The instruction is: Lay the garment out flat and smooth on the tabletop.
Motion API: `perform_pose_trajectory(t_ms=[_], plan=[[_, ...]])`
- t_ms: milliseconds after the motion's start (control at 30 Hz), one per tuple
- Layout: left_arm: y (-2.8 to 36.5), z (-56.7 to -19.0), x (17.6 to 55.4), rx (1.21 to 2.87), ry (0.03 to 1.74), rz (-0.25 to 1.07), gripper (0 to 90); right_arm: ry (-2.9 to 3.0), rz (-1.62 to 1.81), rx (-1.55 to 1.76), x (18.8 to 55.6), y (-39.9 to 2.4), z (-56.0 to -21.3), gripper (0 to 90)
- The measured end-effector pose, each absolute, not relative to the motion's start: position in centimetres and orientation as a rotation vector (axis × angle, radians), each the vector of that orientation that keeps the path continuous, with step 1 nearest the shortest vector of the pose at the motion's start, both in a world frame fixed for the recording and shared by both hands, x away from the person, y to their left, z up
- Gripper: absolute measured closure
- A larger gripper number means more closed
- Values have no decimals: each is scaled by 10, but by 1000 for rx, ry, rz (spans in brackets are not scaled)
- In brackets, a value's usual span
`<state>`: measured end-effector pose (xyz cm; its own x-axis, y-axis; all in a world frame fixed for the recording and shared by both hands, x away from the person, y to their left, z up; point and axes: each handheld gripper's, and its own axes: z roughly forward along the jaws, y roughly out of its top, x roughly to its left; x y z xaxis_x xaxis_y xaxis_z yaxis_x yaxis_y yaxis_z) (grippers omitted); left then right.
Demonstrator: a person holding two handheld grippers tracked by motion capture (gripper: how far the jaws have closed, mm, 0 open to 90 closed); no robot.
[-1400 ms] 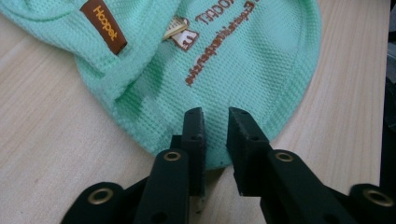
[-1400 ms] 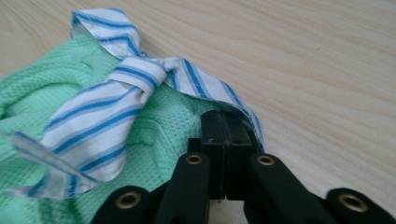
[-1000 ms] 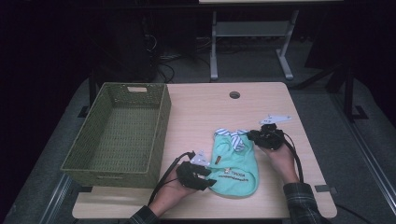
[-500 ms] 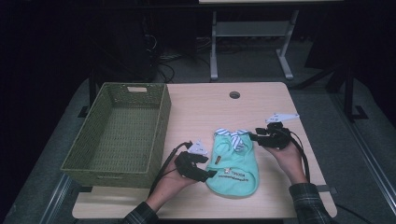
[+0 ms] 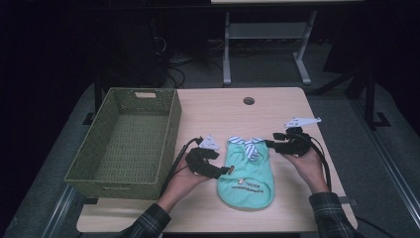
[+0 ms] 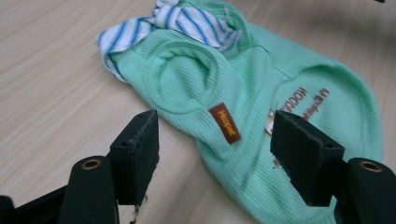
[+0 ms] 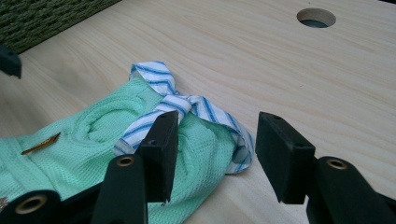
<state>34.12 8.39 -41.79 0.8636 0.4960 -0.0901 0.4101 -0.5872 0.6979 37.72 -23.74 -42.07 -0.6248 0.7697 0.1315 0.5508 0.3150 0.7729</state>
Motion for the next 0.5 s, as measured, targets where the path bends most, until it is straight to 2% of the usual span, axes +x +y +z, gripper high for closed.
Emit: perform_pose_trajectory(t_ms=[267,500], plan=[[72,-414,363,2259,668,156,307,2324,1203,1185,382,-239,-417,483],[67,-413,392,2223,721,177,341,2318,1200,1202,390,-240,-421,485]])
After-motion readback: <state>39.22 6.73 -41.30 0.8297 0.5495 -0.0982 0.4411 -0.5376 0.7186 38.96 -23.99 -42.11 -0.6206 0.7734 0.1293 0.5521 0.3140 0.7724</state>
